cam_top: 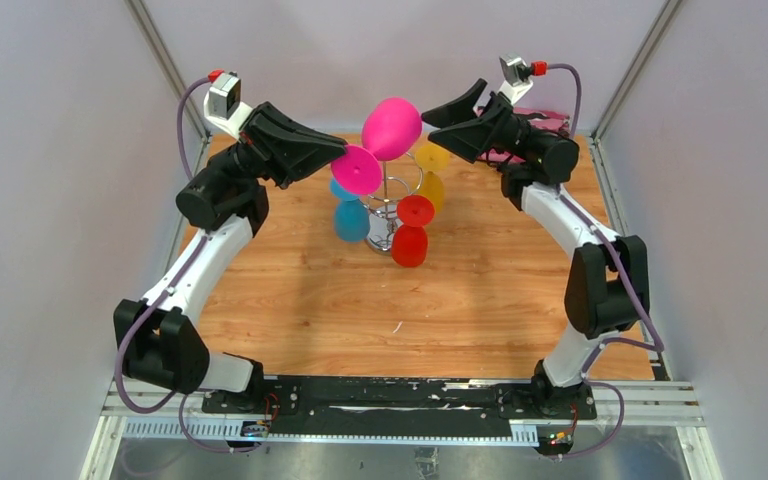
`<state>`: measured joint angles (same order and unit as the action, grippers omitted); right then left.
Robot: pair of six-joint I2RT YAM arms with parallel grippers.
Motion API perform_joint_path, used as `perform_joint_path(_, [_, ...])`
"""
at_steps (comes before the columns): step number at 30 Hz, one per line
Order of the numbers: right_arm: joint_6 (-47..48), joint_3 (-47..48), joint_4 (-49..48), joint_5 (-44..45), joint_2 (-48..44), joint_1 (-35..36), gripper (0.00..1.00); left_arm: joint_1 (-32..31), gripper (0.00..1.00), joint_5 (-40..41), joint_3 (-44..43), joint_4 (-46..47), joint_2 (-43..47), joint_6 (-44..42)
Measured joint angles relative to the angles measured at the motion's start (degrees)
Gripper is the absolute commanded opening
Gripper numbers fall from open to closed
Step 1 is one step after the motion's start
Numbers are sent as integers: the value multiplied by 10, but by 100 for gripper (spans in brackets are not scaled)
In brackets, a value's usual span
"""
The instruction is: Take the wine glass off the wine glass rack
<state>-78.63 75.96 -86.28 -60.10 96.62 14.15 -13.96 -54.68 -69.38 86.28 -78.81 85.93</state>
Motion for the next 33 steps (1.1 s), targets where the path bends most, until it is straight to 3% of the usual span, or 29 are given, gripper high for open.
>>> perform_joint_path(11, [-49,76,-6,-4,51,65,77,0,0,-4,-32,0,-33,3])
perform_joint_path(19, [-55,55,-3,-3,26,73,75,31,0,-9,-81,0,-78,24])
perform_joint_path(23, [-48,32,2,-1,-10,73,69,59,0,-8,-100,1,-89,38])
perform_joint_path(26, [-42,20,2,0,-34,73,56,66,0,-5,-106,2,-95,44])
perform_joint_path(29, [-41,19,0,3,-40,73,22,67,0,-5,-108,2,-104,48])
perform_joint_path(33, [-55,21,-15,8,-38,73,8,73,0,-7,-107,0,-124,45])
